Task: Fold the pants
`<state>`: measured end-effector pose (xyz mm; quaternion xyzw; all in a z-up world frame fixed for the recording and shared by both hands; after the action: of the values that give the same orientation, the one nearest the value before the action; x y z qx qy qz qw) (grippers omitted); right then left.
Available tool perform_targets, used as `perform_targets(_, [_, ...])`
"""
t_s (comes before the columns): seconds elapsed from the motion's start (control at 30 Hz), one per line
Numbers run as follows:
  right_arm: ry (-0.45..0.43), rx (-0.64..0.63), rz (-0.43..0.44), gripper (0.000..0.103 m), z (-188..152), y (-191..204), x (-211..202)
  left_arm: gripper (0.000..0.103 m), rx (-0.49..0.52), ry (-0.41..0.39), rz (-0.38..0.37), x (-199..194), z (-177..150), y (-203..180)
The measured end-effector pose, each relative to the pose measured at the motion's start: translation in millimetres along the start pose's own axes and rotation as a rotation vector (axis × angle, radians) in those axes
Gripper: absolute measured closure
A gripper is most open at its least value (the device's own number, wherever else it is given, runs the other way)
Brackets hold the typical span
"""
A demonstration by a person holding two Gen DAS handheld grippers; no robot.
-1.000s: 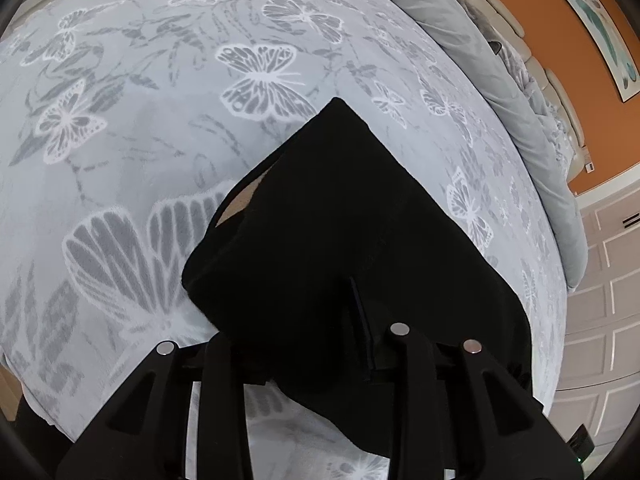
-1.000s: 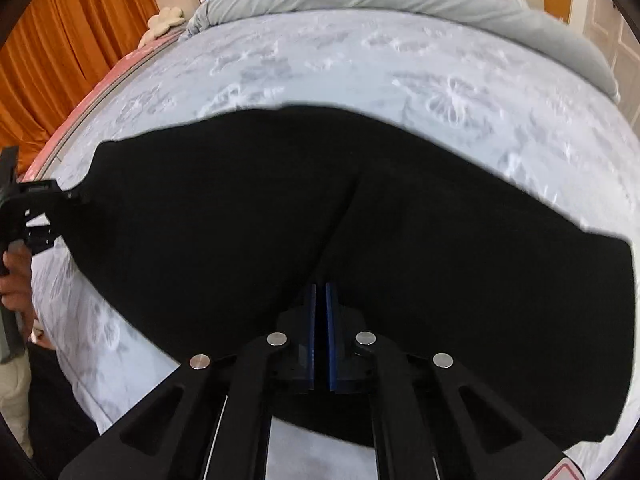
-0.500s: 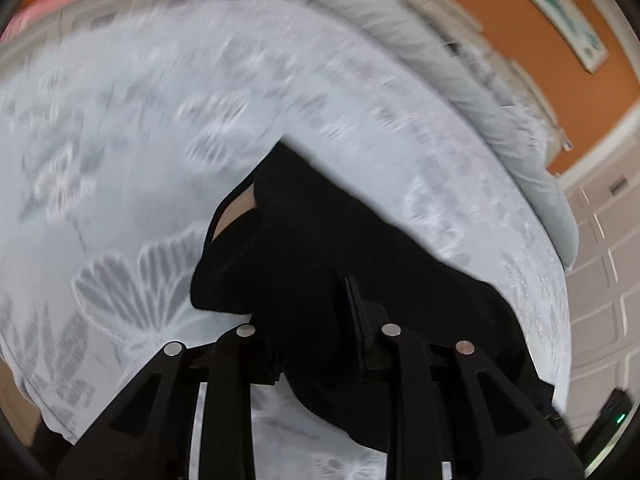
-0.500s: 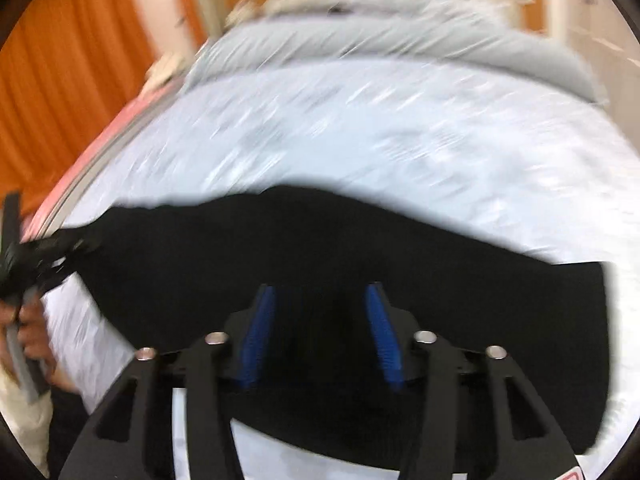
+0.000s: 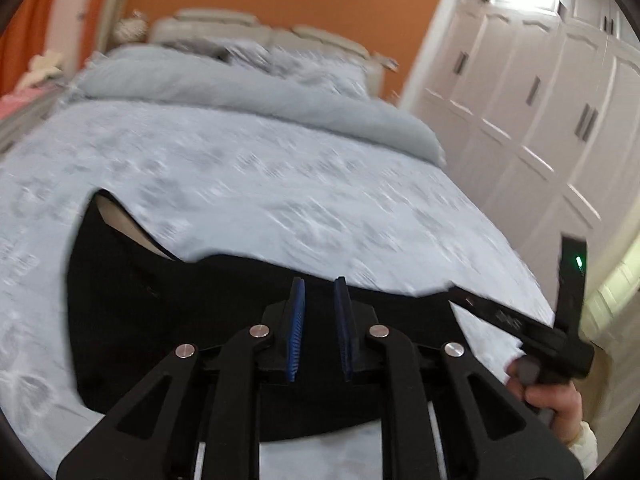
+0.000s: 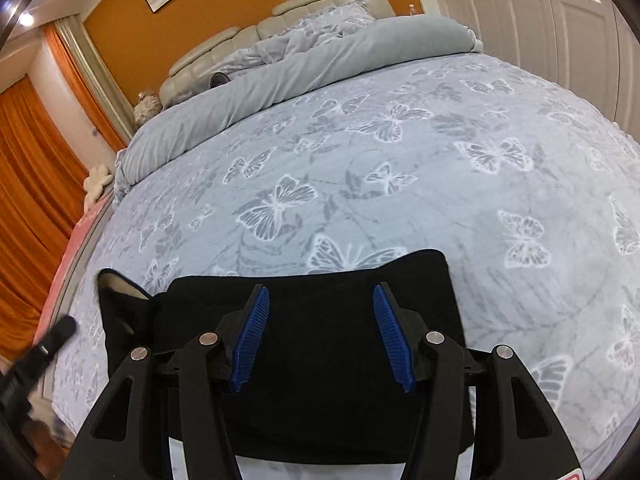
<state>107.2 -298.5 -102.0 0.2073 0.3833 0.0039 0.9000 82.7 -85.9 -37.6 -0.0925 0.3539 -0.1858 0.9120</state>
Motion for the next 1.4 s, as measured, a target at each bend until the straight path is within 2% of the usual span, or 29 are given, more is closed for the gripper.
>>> perform_targets(0.03, [0.006, -0.004, 0.000, 0.049, -2, -1, -1, 0.086, -0.012, 0.022, -0.016, 5, -5, -2])
perform_targets(0.1, [0.019, -0.012, 0.009, 0.049, -4, -1, -2, 0.073, -0.047, 0.054, 0.012, 12, -13, 16])
perform_targets(0.17, [0.029, -0.028, 0.010, 0.049, -6, 1, -1, 0.043, -0.099, 0.032, 0.112, 6, -18, 55])
perform_targets(0.27, [0.039, -0.045, 0.009, 0.049, -7, 8, 3, 0.022, -0.161, -0.064, 0.334, -17, -20, 125])
perform_targets(0.3, [0.042, -0.044, 0.011, 0.049, -8, 10, 4, 0.018, -0.157, -0.071, 0.375, -22, -20, 140])
perform_targets(0.37, [0.050, -0.041, 0.014, 0.049, -10, 14, 8, 0.015, -0.125, -0.065, 0.410, -28, -20, 160])
perform_targets(0.43, [0.060, -0.038, 0.015, 0.049, -14, 20, 12, 0.006, -0.050, -0.073, 0.447, -34, -19, 167])
perform_targets(0.53, [0.070, -0.055, 0.021, 0.049, -19, 31, 17, 0.006, 0.095, -0.081, 0.530, -25, -24, 161])
perform_targets(0.6, [0.078, -0.068, 0.023, 0.049, -23, 38, 20, 0.006, 0.193, -0.043, 0.568, -4, -28, 154])
perform_targets(0.7, [0.099, -0.067, 0.026, 0.049, -28, 42, 27, 0.006, 0.241, -0.013, 0.558, 15, -30, 142])
perform_targets(0.8, [0.108, -0.065, 0.027, 0.049, -29, 41, 30, 0.006, 0.276, 0.007, 0.619, 37, -30, 140])
perform_targets(0.83, [0.109, -0.064, 0.026, 0.049, -29, 41, 30, 0.006, 0.267, 0.037, 0.645, 48, -31, 144])
perform_targets(0.9, [0.113, -0.061, 0.029, 0.049, -29, 39, 30, 0.007, 0.215, 0.104, 0.628, 66, -37, 151])
perform_targets(0.93, [0.114, -0.059, 0.028, 0.049, -29, 37, 29, 0.017, 0.168, 0.150, 0.597, 77, -43, 155])
perform_targets(0.97, [0.116, -0.058, 0.025, 0.049, -29, 36, 29, 0.036, 0.138, 0.178, 0.571, 84, -47, 158])
perform_targets(1.0, [0.118, -0.057, 0.021, 0.049, -29, 34, 29, 0.044, 0.101, 0.210, 0.557, 91, -50, 163])
perform_targets(1.07, [0.118, -0.052, 0.015, 0.049, -28, 30, 28, 0.075, 0.033, 0.178, 0.582, 92, -44, 178])
perform_targets(1.1, [0.118, -0.047, 0.014, 0.049, -27, 28, 28, 0.080, 0.000, 0.173, 0.555, 90, -41, 180])
perform_targets(1.13, [0.118, -0.043, 0.013, 0.049, -26, 25, 27, 0.088, -0.084, 0.174, 0.494, 84, -36, 187])
perform_targets(1.2, [0.110, -0.030, 0.011, 0.049, -24, 21, 23, 0.090, -0.238, 0.148, 0.361, 62, -20, 197])
perform_targets(1.23, [0.107, -0.025, 0.012, 0.049, -23, 19, 22, 0.090, -0.260, 0.125, 0.335, 49, -11, 199])
perform_targets(1.33, [0.096, -0.014, 0.016, 0.049, -20, 13, 16, 0.090, -0.236, 0.009, 0.286, -4, 21, 187])
perform_targets(1.4, [0.091, -0.011, 0.012, 0.049, -18, 9, 13, 0.090, -0.221, -0.033, 0.223, -28, 37, 170])
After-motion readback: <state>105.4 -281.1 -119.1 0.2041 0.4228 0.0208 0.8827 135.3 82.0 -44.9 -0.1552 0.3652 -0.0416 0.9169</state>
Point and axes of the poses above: each gripper's, at about its wrist camera, not at the fingertips, and x roughly the way its jaws point, y to its left, z to its top, the point moved 9 cm from there along x, roughly the way its jaws point, and after that the axes turned 3 degrees about z, right-handed, at the moved point
